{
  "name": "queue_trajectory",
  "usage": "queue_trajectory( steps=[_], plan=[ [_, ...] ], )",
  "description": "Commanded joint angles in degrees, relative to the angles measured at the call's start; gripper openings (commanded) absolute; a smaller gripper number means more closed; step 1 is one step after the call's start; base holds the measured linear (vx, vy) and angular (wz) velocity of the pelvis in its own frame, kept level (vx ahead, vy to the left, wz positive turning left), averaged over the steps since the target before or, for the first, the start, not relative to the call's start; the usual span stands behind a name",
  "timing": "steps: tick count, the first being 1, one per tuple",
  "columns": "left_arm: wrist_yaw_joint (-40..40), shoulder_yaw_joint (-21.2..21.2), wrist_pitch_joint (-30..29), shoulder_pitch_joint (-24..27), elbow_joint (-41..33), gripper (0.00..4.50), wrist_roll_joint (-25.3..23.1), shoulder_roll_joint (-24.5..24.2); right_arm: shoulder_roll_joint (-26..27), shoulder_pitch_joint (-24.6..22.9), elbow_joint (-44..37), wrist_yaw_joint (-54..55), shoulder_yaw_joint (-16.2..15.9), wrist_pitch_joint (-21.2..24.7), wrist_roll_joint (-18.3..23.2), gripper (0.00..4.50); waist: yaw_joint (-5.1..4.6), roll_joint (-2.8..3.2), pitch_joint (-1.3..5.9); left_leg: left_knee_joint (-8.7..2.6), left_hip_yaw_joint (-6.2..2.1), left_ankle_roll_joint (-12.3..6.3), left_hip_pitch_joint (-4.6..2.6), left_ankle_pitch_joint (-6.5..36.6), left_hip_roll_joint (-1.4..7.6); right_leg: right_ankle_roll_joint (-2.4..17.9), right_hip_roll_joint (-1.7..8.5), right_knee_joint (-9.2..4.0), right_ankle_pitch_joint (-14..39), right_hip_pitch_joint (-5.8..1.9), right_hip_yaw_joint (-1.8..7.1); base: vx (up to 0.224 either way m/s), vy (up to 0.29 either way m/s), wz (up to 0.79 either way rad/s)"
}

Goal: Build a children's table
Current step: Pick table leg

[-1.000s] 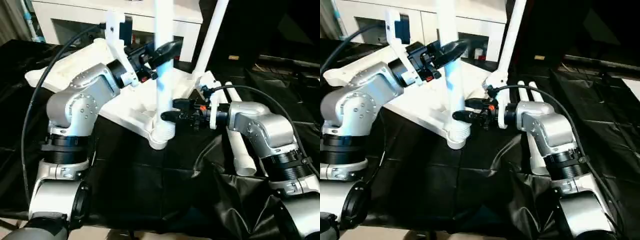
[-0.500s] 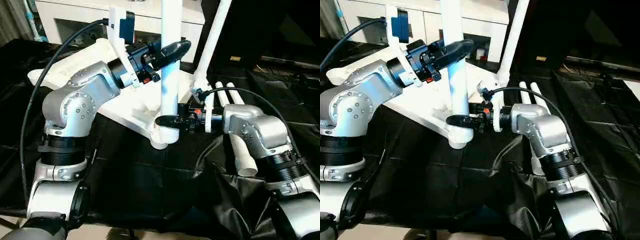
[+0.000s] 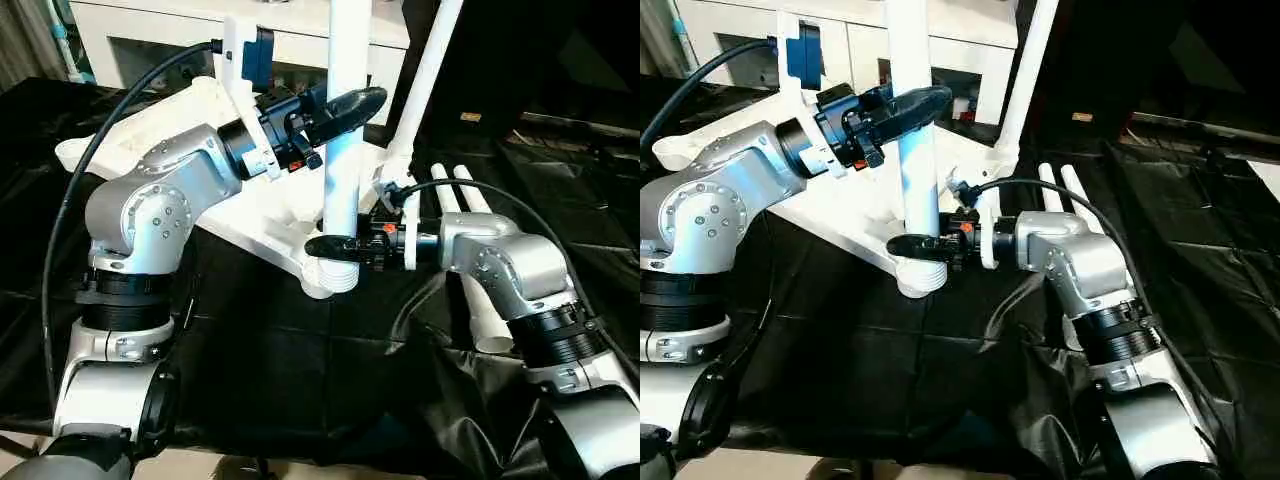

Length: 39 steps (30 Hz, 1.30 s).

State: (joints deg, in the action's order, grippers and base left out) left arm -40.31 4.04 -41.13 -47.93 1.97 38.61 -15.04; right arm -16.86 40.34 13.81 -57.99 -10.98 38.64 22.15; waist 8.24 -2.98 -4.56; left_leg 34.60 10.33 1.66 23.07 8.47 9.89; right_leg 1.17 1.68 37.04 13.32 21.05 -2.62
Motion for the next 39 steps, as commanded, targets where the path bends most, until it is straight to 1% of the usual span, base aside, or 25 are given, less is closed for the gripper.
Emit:
queue_trajectory(
  steps=[1,10,11,12,13,17,19,21,22,23,24,25,27,28,29,30,31,32,33,34,35,36,37,38,39],
  plan=[
    [0.02,-0.11,-0.38,-0.79,-1.59,1.72,1.16,0.53,-0.41,-0.51,0.94,0.31,0.58,0.29,0.07,2.01,-0.09,0.17,4.8,-3.7,-1.53,2.37,-2.19,8.0,3.88,9.89,7.01,-4.25,3.85,-1.78,3.0,0.0,0.0,0.0],
    [1.54,0.25,0.55,-0.34,-1.77,1.72,-0.18,0.5,-0.21,-0.73,1.19,0.43,0.63,0.27,-0.03,1.94,-0.11,0.21,4.79,-3.75,-1.53,2.44,-2.16,8.05,3.89,9.72,7.05,-4.24,3.9,-1.78,3.0,0.0,0.0,0.0],
    [1.9,0.78,-0.07,-0.46,-1.38,2.07,0.49,0.84,-0.22,-0.75,1.18,0.47,0.66,0.27,-0.04,1.94,-0.12,0.17,4.76,-3.74,-1.54,2.47,-2.18,8.15,3.89,9.66,7.01,-4.25,4.03,-1.74,3.01,0.0,0.0,0.0],
    [2.17,1.19,-0.54,-0.53,-1.1,2.07,1.0,1.08,-0.23,-0.78,1.16,0.5,0.69,0.27,-0.04,1.94,-0.12,0.15,4.77,-3.69,-1.49,2.47,-2.15,8.18,3.86,9.67,7.08,-4.3,4.2,-1.8,3.02,0.0,0.0,0.0],
    [2.89,2.56,-0.57,-0.12,-0.92,2.42,1.98,1.63,-0.19,-1.09,0.87,1.09,1.18,-0.03,-0.01,1.93,-0.13,0.23,4.79,-3.67,-1.51,2.47,-2.14,8.02,3.86,9.75,7.06,-4.29,4.04,-1.79,3.01,0.0,0.0,0.0],
    [4.37,4.13,3.94,0.28,-0.04,2.61,0.91,3.18,0.5,-1.47,0.7,2.55,2.77,-0.38,0.61,1.92,-0.08,0.15,4.86,-3.64,-1.53,2.17,-2.07,7.42,3.88,10.04,7.07,-4.29,2.59,-1.89,3.02,0.0,0.0,0.0],
    [6.21,9.31,8.54,-0.19,2.18,2.72,4.54,6.87,2.4,-1.69,0.93,6.02,6.32,-1.74,1.92,1.89,-0.1,0.04,4.8,-3.52,-1.38,2.12,-1.95,7.59,3.72,10.49,7.28,-4.49,2.75,-1.94,3.07,0.0,0.0,0.0],
    [7.08,12.85,10.22,-0.55,3.55,2.72,8.01,8.98,3.73,-1.71,1.2,8.52,8.76,-2.43,2.87,1.89,-0.1,-0.06,4.93,-3.49,-1.46,2.3,-2.0,8.08,3.75,11.27,7.33,-4.45,3.15,-2.01,2.95,0.0,0.0,0.0],
    [6.84,16.64,10.52,-0.97,5.08,2.72,12.83,10.24,5.06,-1.66,1.5,11.25,11.28,-3.26,3.83,1.89,-0.2,0.32,4.93,-3.48,-1.35,2.4,-2.13,8.22,3.7,11.48,7.2,-4.39,2.87,-1.74,3.0,0.0,0.0,0.0],
    [6.65,17.28,10.49,-1.05,5.37,2.72,13.71,10.36,5.28,-1.65,1.56,11.7,11.7,-3.45,3.98,1.89,-0.14,0.39,5.01,-3.44,-1.41,2.54,-2.18,8.38,3.69,11.74,7.17,-4.28,2.74,-1.73,2.95,0.0,0.0,0.0],
    [4.41,19.07,9.87,-1.37,7.15,2.72,15.3,9.62,6.11,-1.71,1.87,14.68,13.52,-4.94,3.9,1.89,-0.27,0.52,5.0,-3.53,-1.46,2.63,-2.2,8.58,3.73,11.53,6.98,-4.24,2.56,-1.74,2.91,0.0,0.0,0.0],
    [1.59,17.91,10.25,-1.16,8.5,2.72,13.13,7.84,6.17,-1.78,2.22,16.19,14.13,-6.43,3.22,1.89,-0.36,0.73,4.99,-3.67,-1.47,2.98,-2.36,8.73,3.68,10.93,6.88,-4.26,3.14,-1.53,2.9,0.0,0.0,0.0],
    [-3.75,13.39,11.18,-0.33,11.11,2.72,6.9,3.6,5.86,-1.89,3.2,19.32,14.82,-9.32,1.24,1.89,-0.5,0.75,4.95,-3.83,-1.48,2.85,-2.46,8.63,3.58,9.34,6.73,-4.63,4.19,-1.41,3.01,0.0,0.0,0.0],
    [-6.32,9.64,12.52,0.38,12.02,2.72,2.59,1.15,5.38,-2.03,3.53,20.44,14.55,-10.45,-0.11,1.89,-0.57,1.09,4.96,-4.08,-1.55,3.81,-2.77,8.79,3.75,7.68,6.63,-4.44,4.8,-1.3,3.03,0.0,0.0,0.0],
    [-10.82,2.0,15.66,1.4,14.16,2.72,-5.02,-3.48,3.94,-2.77,3.24,20.85,13.16,-11.93,-2.58,1.89,-0.61,1.41,4.93,-4.2,-1.66,4.2,-2.8,9.1,3.85,7.38,6.63,-4.38,4.75,-1.24,3.03,0.0,0.0,0.0],
    [-11.23,1.31,15.99,1.49,14.37,2.72,-5.73,-3.88,3.81,-2.85,3.2,20.87,13.03,-12.05,-2.81,1.88,-0.59,1.22,4.87,-4.32,-1.59,4.26,-2.83,9.57,3.86,5.55,6.47,-4.56,5.54,-1.19,3.21,0.0,0.0,0.0],
    [-17.56,-8.89,22.07,2.4,18.48,2.72,-16.46,-9.93,2.16,-4.13,2.17,20.81,11.9,-12.75,-5.13,1.88,-0.45,1.72,4.94,-4.36,-1.73,4.71,-3.03,9.6,3.93,5.48,6.73,-4.46,5.19,-1.12,3.2,0.0,0.0,0.0],
    [-19.62,-12.05,24.56,2.48,20.24,2.72,-19.93,-11.83,1.77,-4.61,1.64,20.62,11.88,-12.44,-5.37,1.88,-0.48,1.42,4.8,-4.59,-1.7,4.77,-3.09,10.76,3.98,3.91,6.6,-4.74,6.47,-1.04,3.41,0.0,0.0,0.0],
    [-21.96,-15.86,28.17,2.03,23.41,2.72,-24.3,-13.98,1.32,-5.38,0.91,20.49,12.17,-12.99,-5.59,1.88,-0.45,1.54,4.71,-4.71,-1.74,5.12,-3.0,11.43,3.85,3.44,6.73,-5.07,7.35,-1.06,3.49,0.0,0.0,0.0],
    [-23.47,-18.58,31.17,1.46,26.1,2.72,-27.59,-15.44,0.91,-5.96,0.31,20.36,12.4,-12.94,-5.66,1.88,-0.7,1.51,4.97,-4.73,-1.83,5.65,-2.78,10.94,3.85,4.19,6.95,-4.72,5.52,-1.47,3.43,0.0,0.0,0.0],
    [-24.03,-20.41,33.4,0.78,28.48,2.72,-30.03,-16.25,0.59,-6.4,-0.15,20.24,12.61,-12.98,-5.69,1.88,-0.73,1.64,5.16,-4.67,-1.81,6.03,-2.85,10.68,3.98,4.78,6.98,-4.3,4.0,-1.51,3.3,0.0,0.0,0.0],
    [-24.47,-22.25,36.41,-0.38,31.94,2.72,-32.66,-16.7,0.4,-6.9,-0.68,20.46,13.14,-12.81,-5.43,1.88,-0.83,1.9,5.25,-4.54,-1.78,6.01,-2.78,10.23,3.96,6.26,7.01,-3.99,1.18,-1.51,3.19,0.0,0.0,0.0],
    [-24.37,-24.37,39.54,-1.79,35.59,2.72,-35.63,-16.77,0.17,-7.29,-1.02,20.58,13.58,-12.6,-5.1,1.88,-0.93,1.68,5.36,-4.37,-1.7,5.63,-2.71,9.97,3.91,7.66,7.04,-3.78,-1.03,-1.65,3.14,0.0,0.0,0.0],
    [-24.37,-24.37,39.54,-1.79,35.59,2.72,-35.63,-16.77,0.17,-7.29,-1.02,20.58,13.58,-12.6,-5.1,1.88,-0.89,1.5,5.31,-4.32,-1.62,5.08,-2.66,9.65,3.71,7.98,6.88,-4.01,-1.53,-1.67,3.15,0.0,0.0,0.0],
    [-24.58,-25.6,41.74,-2.78,38.18,2.72,-37.73,-16.75,0.04,-7.54,-1.15,20.88,13.74,-12.77,-4.83,1.88,-0.85,2.13,5.38,-4.14,-1.69,4.7,-2.57,9.23,3.75,9.16,7.15,-3.68,-3.05,-1.73,3.15,0.0,0.0,0.0]
  ],
)
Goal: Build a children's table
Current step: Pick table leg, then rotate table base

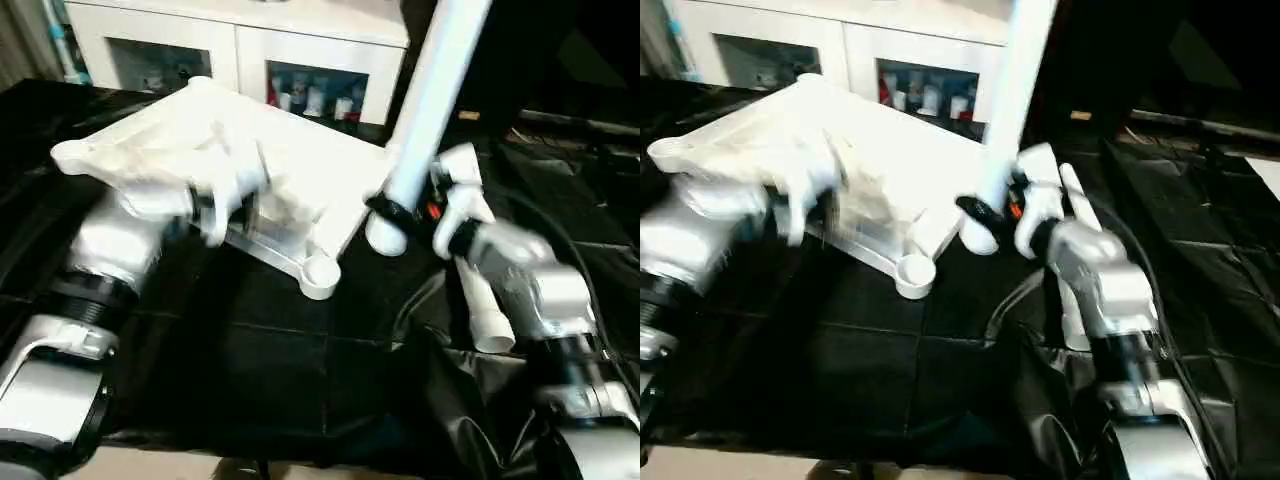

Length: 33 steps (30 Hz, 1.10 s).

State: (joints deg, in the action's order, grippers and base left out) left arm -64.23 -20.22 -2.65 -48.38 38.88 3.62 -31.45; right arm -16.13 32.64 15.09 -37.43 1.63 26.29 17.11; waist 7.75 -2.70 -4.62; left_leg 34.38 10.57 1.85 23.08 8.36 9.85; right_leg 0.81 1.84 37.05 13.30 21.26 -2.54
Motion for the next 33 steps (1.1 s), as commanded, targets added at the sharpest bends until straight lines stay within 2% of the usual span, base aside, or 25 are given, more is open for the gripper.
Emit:
queue_trajectory(
  steps=[1,2,3,4,5,7,8,11,12,13,14,15,17,20,23,27,28,29,31,32,33],
  plan=[
    [-0.84,-3.04,5.47,-3.36,4.43,2.72,-5.14,-0.06,-0.82,-0.16,-2.63,0.67,1.19,-0.58,0.28,1.88,-0.35,2.23,5.47,-3.81,-1.93,4.52,-2.58,9.69,3.92,10.41,7.14,-3.56,-3.66,-2.0,3.04,0.0,0.0,0.0],
    [-0.84,-3.04,5.47,-3.36,4.43,2.72,-5.14,-0.06,-0.82,-0.16,-2.63,0.67,1.19,-0.58,0.28,1.88,-0.43,1.88,5.29,-3.89,-1.8,4.15,-2.64,10.18,3.83,10.52,6.93,-4.02,-2.98,-1.86,3.04,0.0,0.0,0.0],
    [-0.45,-4.99,7.6,-4.36,7.65,2.72,-7.65,0.24,-0.94,-0.57,-3.0,1.12,1.15,-0.73,0.23,1.88,-0.44,1.72,5.34,-3.89,-1.86,4.05,-2.65,10.47,3.98,11.42,7.1,-3.67,-3.05,-2.05,3.01,0.0,0.0,0.0],
    [0.68,-7.08,9.93,-5.51,11.2,2.72,-10.32,0.64,-1.06,-1.22,-3.8,1.57,1.1,-0.72,0.18,1.88,-0.39,2.28,5.25,-3.81,-1.85,3.82,-2.6,10.58,3.86,11.36,7.06,-3.98,-2.4,-1.9,3.07,0.0,0.0,0.0],
    [2.27,-8.9,12.21,-6.9,15.19,2.72,-12.73,1.23,-1.24,-2.17,-5.24,1.77,1.21,-0.25,0.09,1.88,-0.51,2.47,5.28,-3.85,-1.79,4.12,-2.88,11.89,3.98,11.29,7.03,-4.17,-1.53,-1.81,3.14,0.0,0.0,0.0],
    [4.38,-10.77,14.92,-8.65,20.07,2.72,-15.52,1.98,-1.72,-3.72,-7.59,1.88,1.39,0.76,0.08,1.88,-0.5,2.55,5.39,-3.78,-2.05,3.7,-2.58,11.77,3.99,11.31,7.28,-3.98,-1.68,-2.38,3.21,0.0,0.0,0.0],
    [4.85,-11.29,15.48,-9.23,21.8,2.72,-16.37,2.27,-2.07,-4.46,-8.58,1.91,1.5,1.29,0.12,1.88,-0.42,2.48,5.41,-3.74,-1.92,3.38,-2.64,11.54,3.97,11.25,7.2,-4.19,-1.56,-2.28,3.22,0.0,0.0,0.0],
    [5.78,-12.05,17.29,-10.33,25.71,2.72,-18.7,3.19,-2.93,-6.02,-10.61,2.03,1.81,2.45,0.4,1.88,-0.57,2.92,5.49,-3.56,-1.92,2.62,-2.58,10.93,4.03,12.54,7.2,-4.08,-2.09,-2.19,3.15,0.0,0.0,0.0],
    [6.01,-12.15,17.7,-10.54,26.5,2.72,-19.22,3.43,-3.09,-6.31,-11.04,2.06,1.89,2.68,0.46,1.88,-0.62,3.06,5.46,-3.53,-1.94,2.5,-2.8,11.52,4.14,12.81,7.23,-4.26,-1.82,-2.16,3.16,0.0,0.0,0.0],
    [6.16,-12.15,18.16,-10.76,27.24,2.72,-19.63,3.63,-3.19,-6.49,-11.32,2.1,1.92,2.84,0.52,1.88,-0.67,2.88,5.42,-3.57,-1.98,2.29,-2.56,11.48,4.03,12.99,7.29,-4.27,-1.29,-2.37,3.13,0.0,0.0,0.0],
    [7.24,-12.21,18.59,-10.99,27.75,2.72,-20.1,3.91,-3.33,-6.74,-11.71,2.18,2.05,3.04,0.59,1.88,-0.74,3.1,5.45,-3.51,-1.99,2.34,-2.57,11.55,4.05,13.11,7.35,-4.21,-1.06,-2.32,3.15,0.0,0.0,0.0],
    [8.13,-12.17,18.8,-11.2,28.29,2.72,-20.31,4.32,-3.47,-7.02,-12.11,2.28,2.2,3.28,0.67,1.88,-1.06,3.0,5.33,-3.54,-1.99,2.15,-2.56,12.04,4.08,13.29,7.37,-4.4,-0.18,-2.32,3.16,0.0,0.0,0.0],
    [11.41,-12.0,20.22,-12.23,30.84,2.72,-20.88,5.88,-3.81,-7.64,-13.17,2.81,2.44,3.96,0.97,1.88,-1.25,3.23,5.34,-3.37,-1.89,1.69,-2.68,12.35,3.98,13.57,7.22,-4.66,0.56,-2.24,3.18,0.0,0.0,0.0],
    [15.11,-12.37,21.86,-13.28,33.67,2.72,-22.28,7.44,-4.14,-8.5,-14.6,3.14,2.46,4.84,1.22,1.88,-1.52,3.04,5.41,-3.43,-2.03,1.09,-2.43,11.75,4.06,14.06,7.24,-4.59,0.26,-2.5,3.02,0.0,0.0,0.0],
    [16.78,-13.58,22.27,-13.27,35.19,2.72,-24.5,8.23,-4.49,-9.08,-15.39,3.28,2.24,5.5,1.39,1.88,-1.78,2.9,5.33,-3.37,-1.98,0.74,-2.57,12.25,4.03,14.04,7.28,-4.83,1.64,-2.42,3.07,0.0,0.0,0.0],
    [16.15,-14.41,21.26,-12.81,36.66,2.72,-26.85,8.6,-4.68,-9.08,-15.77,3.25,2.12,6.09,1.41,1.88,-1.91,3.0,5.35,-3.33,-2.03,0.35,-2.51,11.58,3.99,13.8,7.24,-4.9,1.98,-2.39,3.09,0.0,0.0,0.0],
    [15.29,-14.13,20.57,-12.84,36.95,2.72,-26.87,8.72,-4.77,-8.93,-15.77,3.22,2.12,6.18,1.43,1.88,-2.03,2.92,5.33,-3.35,-2.02,0.2,-2.54,11.51,4.06,14.28,7.25,-4.86,1.22,-2.32,3.06,0.0,0.0,0.0],
    [15.29,-14.13,20.57,-12.84,36.95,2.46,-26.87,8.72,-4.77,-8.93,-15.77,3.22,2.12,6.18,1.43,1.88,-2.05,2.93,5.31,-3.32,-2.01,0.13,-2.54,11.54,4.04,14.39,7.26,-4.88,1.22,-2.31,3.06,0.0,0.0,0.0],
    [13.06,-13.08,19.92,-13.46,37.78,2.4,-26.11,9.03,-4.98,-8.57,-15.69,3.18,2.15,6.38,1.5,1.88,-2.04,2.87,5.28,-3.28,-1.93,0.03,-2.55,11.64,3.93,14.55,7.28,-4.95,1.85,-2.32,3.05,0.0,0.0,0.0],
    [11.29,-12.85,19.53,-13.7,37.84,2.36,-25.79,9.04,-5.02,-8.44,-15.56,3.15,2.1,6.3,1.44,1.88,-2.04,2.78,5.28,-3.25,-1.92,-0.07,-2.53,11.51,3.92,14.69,7.32,-4.98,1.91,-2.35,3.07,0.0,0.0,0.0],
    [9.79,-12.64,19.18,-13.95,38.03,2.36,-25.67,9.15,-5.12,-8.37,-15.5,3.1,2.12,6.3,1.45,1.88,-2.04,2.36,5.29,-3.29,-1.89,-0.26,-2.45,11.24,3.92,14.67,7.33,-4.97,1.75,-2.41,3.06,0.0,0.0,0.0]
  ],
)
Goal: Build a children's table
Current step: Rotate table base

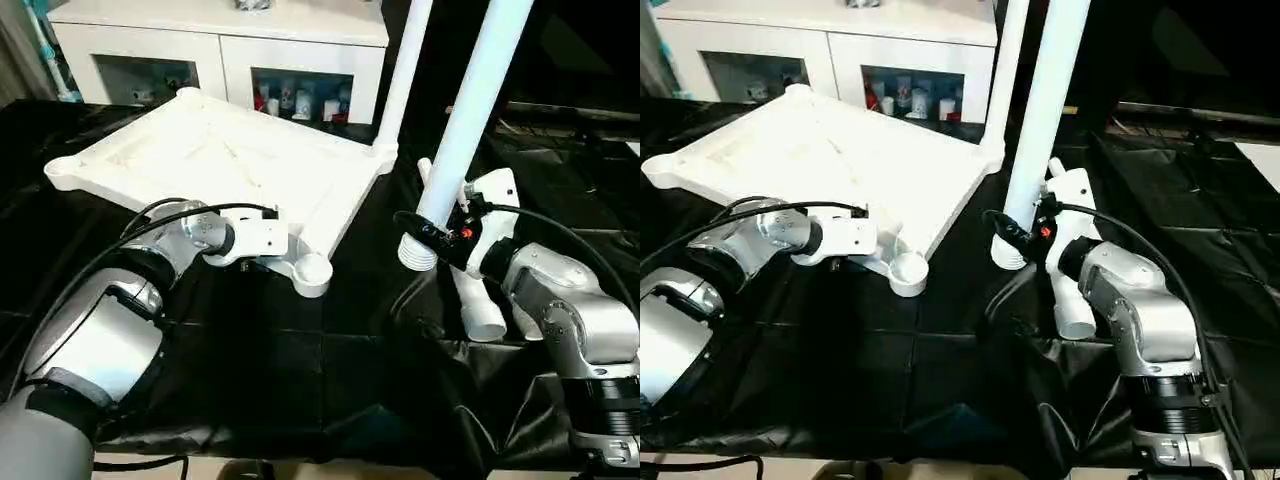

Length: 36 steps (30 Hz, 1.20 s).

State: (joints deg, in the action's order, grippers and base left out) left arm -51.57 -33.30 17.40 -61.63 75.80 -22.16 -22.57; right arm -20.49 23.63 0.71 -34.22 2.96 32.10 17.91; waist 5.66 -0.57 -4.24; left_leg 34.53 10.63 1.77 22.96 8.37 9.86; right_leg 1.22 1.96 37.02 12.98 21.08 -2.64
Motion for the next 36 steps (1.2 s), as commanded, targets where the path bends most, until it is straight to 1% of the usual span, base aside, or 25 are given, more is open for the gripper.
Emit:
queue_trajectory(
  steps=[1,2,3,4,5,6,7,8,11,13,16,17,18,19,20,21,22,23,26,28,29,31,32,34,36],
  plan=[
    [-9.07,1.17,-3.0,-1.41,1.43,2.11,0.96,0.54,-0.77,1.08,-0.44,-0.17,0.6,0.23,0.57,1.88,0.08,-0.1,4.93,-3.44,-1.88,-0.61,-2.28,10.44,3.89,14.33,7.25,-4.86,1.71,-2.24,3.13,0.0,0.0,0.0],
    [-9.07,1.17,-3.0,-1.41,1.43,2.01,0.96,0.54,-0.77,1.08,-0.44,-0.17,0.6,0.23,0.57,1.88,0.18,0.14,4.92,-3.41,-1.87,-0.74,-2.32,9.97,3.84,14.52,7.34,-4.79,1.63,-2.17,3.09,0.0,0.0,0.0],
    [-11.54,1.47,-3.91,-1.7,1.53,1.98,1.32,0.73,-0.76,1.27,-0.02,-0.21,0.51,0.04,0.51,1.88,0.14,0.11,4.9,-3.45,-1.89,-0.85,-2.2,9.85,3.91,14.45,7.29,-4.74,1.54,-2.17,3.05,0.0,0.0,0.0],
    [-15.9,2.16,-6.21,-2.33,1.65,1.99,1.98,1.23,-0.64,1.77,0.97,-0.39,0.17,-0.42,0.25,1.88,0.1,-0.32,4.83,-3.46,-1.78,-1.24,-2.24,9.61,3.77,14.65,7.35,-4.76,1.65,-2.18,3.01,0.0,0.0,0.0],
    [-17.25,2.34,-7.21,-2.6,1.69,1.99,2.12,1.43,-0.6,1.99,1.34,-0.49,0.01,-0.59,0.11,1.88,0.12,-0.37,4.8,-3.42,-1.77,-1.37,-2.25,9.43,3.77,14.74,7.53,-4.84,2.07,-2.17,3.02,0.0,0.0,0.0],
    [-18.58,2.32,-8.15,-2.92,1.71,1.86,2.07,1.62,-0.55,2.27,1.7,-0.62,-0.19,-0.75,-0.03,1.88,0.15,-0.18,4.79,-3.35,-1.72,-1.49,-2.19,9.41,3.79,14.78,7.49,-4.85,2.41,-2.13,3.01,0.0,0.0,0.0],
    [-20.84,1.56,-8.97,-3.47,1.65,1.67,1.4,1.7,-0.45,2.9,2.32,-0.9,-0.58,-1.05,-0.23,1.88,0.16,-0.41,4.78,-3.38,-1.65,-1.75,-2.2,9.49,3.81,14.86,7.54,-4.85,2.52,-2.15,2.98,0.0,0.0,0.0],
    [-20.84,1.56,-8.97,-3.47,1.65,1.59,1.4,1.7,-0.45,2.9,2.32,-0.9,-0.58,-1.05,-0.23,1.88,0.21,-0.36,4.78,-3.35,-1.67,-1.9,-2.17,9.37,3.82,14.85,7.59,-4.85,2.51,-2.17,2.99,0.0,0.0,0.0],
    [-23.25,0.16,-10.28,-4.38,1.5,1.54,-0.48,1.85,-0.24,4.18,3.89,-1.23,-1.14,-1.99,-0.66,1.88,0.23,-0.35,4.83,-3.45,-1.65,-2.37,-2.01,8.68,3.88,14.55,7.67,-4.75,1.84,-2.23,2.82,0.0,0.0,0.0],
    [-21.5,-0.01,-10.69,-4.48,1.3,1.15,-0.92,2.17,-0.14,4.48,4.48,-1.26,-1.39,-2.53,-0.97,1.88,0.25,-0.32,4.78,-3.41,-1.53,-2.17,-2.14,9.54,3.97,14.77,7.77,-4.82,2.48,-2.08,2.8,0.0,0.0,0.0],
    [-15.55,2.2,-15.56,-3.87,1.16,1.16,0.25,3.57,0.58,4.28,4.69,-0.95,-2.01,-3.39,-1.42,1.88,0.61,-0.17,4.72,-3.44,-1.4,-1.86,-2.45,10.83,4.13,14.98,7.94,-4.99,3.58,-1.88,2.83,0.0,0.0,0.0],
    [-14.28,3.61,-17.22,-3.47,0.93,0.95,1.35,3.96,0.85,4.13,4.66,-0.88,-2.15,-3.54,-1.41,1.88,0.69,-0.06,4.73,-3.45,-1.46,-1.8,-2.35,10.94,4.06,15.16,7.94,-4.89,3.6,-1.97,2.74,0.0,0.0,0.0],
    [-14.0,4.27,-17.97,-3.31,0.88,0.95,1.95,4.14,0.93,4.04,4.63,-0.86,-2.17,-3.58,-1.39,1.88,0.6,-0.15,4.69,-3.49,-1.47,-1.81,-2.22,10.98,4.01,15.16,7.89,-4.89,3.72,-2.06,2.68,0.0,0.0,0.0],
    [-13.11,6.72,-20.82,-2.7,0.69,0.88,4.19,4.76,1.26,3.73,4.57,-0.76,-2.25,-3.77,-1.34,1.88,0.52,0.01,4.73,-3.52,-1.51,-1.82,-2.07,10.89,3.89,15.29,7.88,-4.83,3.56,-2.21,2.42,0.0,0.0,0.0],
    [-12.96,8.75,-23.45,-2.15,0.56,0.88,6.1,5.28,1.47,3.47,4.59,-0.7,-2.29,-3.99,-1.36,1.88,0.55,-0.04,4.75,-3.58,-1.61,-1.94,-2.05,10.92,3.91,15.17,7.96,-4.96,3.89,-2.27,2.25,0.0,0.0,0.0],
    [-13.02,9.05,-23.88,-2.07,0.53,0.86,6.37,5.36,1.49,3.44,4.6,-0.69,-2.29,-4.03,-1.37,1.88,0.52,0.07,4.83,-3.59,-1.63,-1.93,-1.99,10.8,3.9,15.14,8.02,-4.83,3.74,-2.39,2.03,0.0,0.0,0.0],
    [-13.27,10.13,-25.44,-1.76,0.46,0.82,7.32,5.58,1.64,3.41,4.74,-0.62,-2.31,-4.17,-1.38,1.88,0.43,0.08,4.95,-3.67,-1.82,-2.16,-1.59,9.95,3.85,14.82,8.12,-4.68,2.84,-2.66,1.65,0.0,0.0,0.0],
    [-13.46,10.41,-26.0,-0.85,0.12,0.79,7.56,5.54,1.78,3.29,4.82,-0.58,-2.33,-4.38,-1.3,1.88,0.2,-0.18,4.97,-3.58,-1.71,-2.43,-1.67,10.12,3.75,15.0,8.09,-4.76,2.01,-2.51,1.71,0.0,0.0,0.0],
    [-13.94,11.01,-26.11,1.1,-0.96,0.68,8.07,5.46,2.18,3.14,5.23,-0.43,-2.53,-5.01,-1.36,1.88,0.1,-0.09,4.87,-3.43,-1.62,-2.84,-1.62,10.17,3.52,15.03,8.12,-5.02,2.35,-2.56,1.77,0.0,0.0,0.0],
    [-14.29,11.94,-24.6,2.77,-2.7,0.56,9.01,5.6,2.39,3.17,5.62,-0.4,-2.66,-5.44,-1.5,1.88,0.26,-0.34,4.74,-3.4,-1.54,-2.87,-1.92,10.62,3.6,14.98,8.2,-5.28,4.36,-2.39,1.85,0.0,0.0,0.0],
    [-14.0,12.72,-23.75,4.02,-4.51,0.48,9.63,5.79,2.52,3.18,5.85,-0.35,-2.72,-5.67,-1.59,1.88,0.26,-0.19,4.71,-3.43,-1.53,-2.8,-1.99,10.85,3.65,14.9,8.15,-5.39,5.01,-2.29,1.86,0.0,0.0,0.0],
    [-13.67,13.88,-21.69,6.4,-8.16,0.36,10.79,6.11,2.74,3.21,6.13,-0.29,-2.85,-5.93,-1.69,1.88,0.35,-0.47,4.68,-3.62,-1.51,-2.48,-2.23,11.65,4.07,14.75,8.11,-5.39,6.07,-2.0,1.88,0.0,0.0,0.0],
    [-13.59,15.16,-22.29,8.42,-11.35,0.36,12.28,6.54,2.95,3.29,6.34,-0.42,-3.03,-6.01,-1.6,1.88,0.4,-0.53,4.64,-3.67,-1.49,-2.18,-2.25,12.21,4.11,14.56,8.06,-5.34,6.97,-1.91,1.89,0.0,0.0,0.0],
    [-12.31,15.95,-23.53,9.42,-13.14,0.24,12.88,6.88,3.04,3.35,6.49,-0.44,-3.14,-6.09,-1.61,1.88,0.53,-0.34,4.71,-3.78,-1.47,-1.86,-2.41,12.12,4.3,14.45,8.0,-5.06,6.48,-1.7,1.9,0.0,0.0,0.0],
    [-9.76,17.97,-27.34,10.95,-16.54,0.14,14.63,7.82,3.16,3.47,6.79,-0.55,-3.31,-6.21,-1.57,1.88,0.6,-0.64,4.64,-3.85,-1.43,-1.58,-2.46,12.74,4.32,14.04,8.11,-5.02,7.25,-1.65,1.97,0.0,0.0,0.0]
  ],
)
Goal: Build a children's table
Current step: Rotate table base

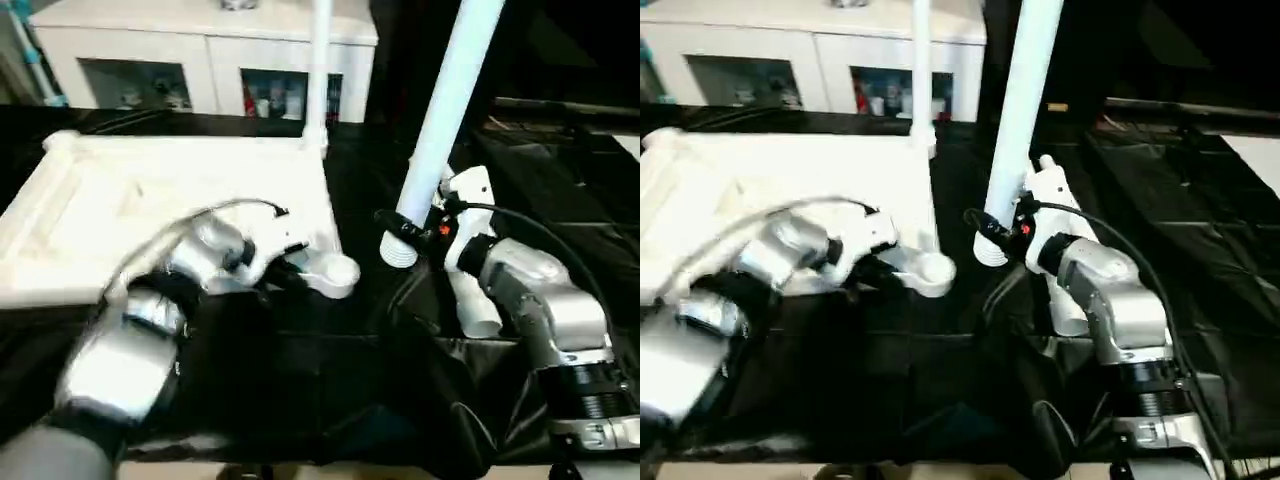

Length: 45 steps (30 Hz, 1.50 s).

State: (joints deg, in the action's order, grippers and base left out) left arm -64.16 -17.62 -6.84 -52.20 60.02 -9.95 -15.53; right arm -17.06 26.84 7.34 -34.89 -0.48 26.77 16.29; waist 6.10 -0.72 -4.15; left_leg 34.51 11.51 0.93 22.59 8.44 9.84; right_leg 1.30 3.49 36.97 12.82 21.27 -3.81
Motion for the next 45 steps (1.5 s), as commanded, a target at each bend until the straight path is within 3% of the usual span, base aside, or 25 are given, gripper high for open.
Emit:
queue_trajectory(
  steps=[1,4,7,10,11,13,17,22,28,36,38,45],
  plan=[
    [3.91,3.8,-5.62,2.78,-3.87,0.1,4.09,1.46,-0.18,0.38,0.45,0.06,-0.01,-1.04,0.08,1.88,0.13,-0.81,4.42,-3.83,-2.2,-0.72,-2.11,13.17,4.24,13.53,6.64,-5.28,8.95,-1.71,3.17,0.0,0.0,0.0],
    [4.53,4.2,-5.96,4.72,-7.75,0.04,4.71,1.61,-0.05,0.55,0.75,-0.15,-0.42,-1.27,-0.05,1.88,0.31,-0.85,4.42,-3.8,-2.29,-0.78,-1.63,11.61,4.0,11.99,6.71,-5.44,10.88,-1.96,3.16,0.0,0.0,0.0],
    [4.96,3.98,-0.62,6.55,-9.88,0.02,4.34,0.86,0.25,0.98,1.39,-0.52,-0.82,-1.76,-0.11,1.88,0.19,-0.73,4.55,-3.82,-2.38,-1.0,-1.55,11.27,3.94,10.97,6.64,-5.53,10.13,-1.87,3.24,0.0,0.0,0.0],
    [1.05,5.63,0.3,9.0,-15.46,0.02,7.09,-0.15,0.74,1.55,2.15,-0.98,-0.84,-2.29,-0.29,1.88,0.06,-0.72,4.8,-3.69,-2.18,-1.32,-1.45,9.71,3.88,11.75,6.42,-5.0,6.34,-1.84,3.19,0.0,0.0,0.0],
    [0.15,5.29,0.8,9.29,-16.13,0.47,6.92,-0.78,0.83,1.59,2.35,-1.03,-0.88,-2.44,-0.34,1.88,0.08,-0.79,4.89,-3.64,-2.14,-1.66,-1.44,9.04,3.88,11.91,6.32,-4.84,5.24,-1.84,3.2,0.0,0.0,0.0],
    [0.55,4.56,1.41,10.23,-18.09,0.58,5.68,-1.87,0.94,1.56,2.88,-1.19,-1.0,-2.85,-0.55,1.88,0.23,-0.78,5.01,-3.47,-2.04,-2.93,-1.2,6.71,3.86,12.45,6.1,-4.24,0.86,-1.62,3.12,0.0,0.0,0.0],
    [2.16,3.72,3.8,10.82,-18.83,0.58,3.85,-3.58,1.02,1.37,2.92,-1.32,-1.31,-2.82,-0.71,1.88,0.34,-0.58,4.73,-3.72,-2.04,-2.24,-1.5,9.09,4.05,11.83,6.13,-4.67,3.96,-1.38,3.14,0.0,0.0,0.0],
    [3.42,3.03,6.16,10.39,-17.72,0.58,2.34,-4.53,0.76,1.08,2.0,-1.58,-1.39,-2.44,-0.47,1.88,0.37,-0.35,4.46,-4.06,-2.17,0.56,-1.92,13.3,4.2,10.36,6.36,-5.33,10.13,-1.11,3.37,0.0,0.0,0.0],
    [0.79,0.82,5.85,10.01,-16.77,0.58,0.89,-6.63,0.22,0.81,1.61,-1.77,-1.28,-2.5,-0.55,1.88,0.16,-0.23,4.43,-4.27,-2.27,1.6,-1.89,14.06,4.16,9.88,6.29,-5.37,11.25,-0.99,3.43,0.0,0.0,0.0],
    [1.71,0.81,6.62,10.56,-16.07,0.58,0.81,-6.02,0.38,1.05,1.45,-1.71,-1.08,-2.24,-0.5,1.88,0.16,-0.24,4.55,-4.07,-2.16,1.21,-1.86,13.29,4.13,10.86,6.38,-5.19,8.9,-1.03,3.43,0.0,0.0,0.0],
    [1.8,1.14,6.62,10.55,-16.13,0.29,1.19,-5.9,0.41,1.14,1.51,-1.79,-1.05,-2.14,-0.42,1.88,0.14,-0.42,4.54,-4.09,-2.14,1.07,-1.82,13.18,4.12,10.82,6.28,-5.18,9.12,-1.04,3.41,0.0,0.0,0.0],
    [-0.81,1.16,8.4,12.32,-17.02,0.03,2.77,-6.6,0.12,1.89,2.99,-5.49,-2.65,0.6,1.12,1.88,0.26,-0.44,4.48,-4.09,-2.2,0.71,-1.74,13.25,4.16,10.37,6.39,-5.31,10.88,-1.04,3.42,0.0,0.0,0.0]
  ],
)
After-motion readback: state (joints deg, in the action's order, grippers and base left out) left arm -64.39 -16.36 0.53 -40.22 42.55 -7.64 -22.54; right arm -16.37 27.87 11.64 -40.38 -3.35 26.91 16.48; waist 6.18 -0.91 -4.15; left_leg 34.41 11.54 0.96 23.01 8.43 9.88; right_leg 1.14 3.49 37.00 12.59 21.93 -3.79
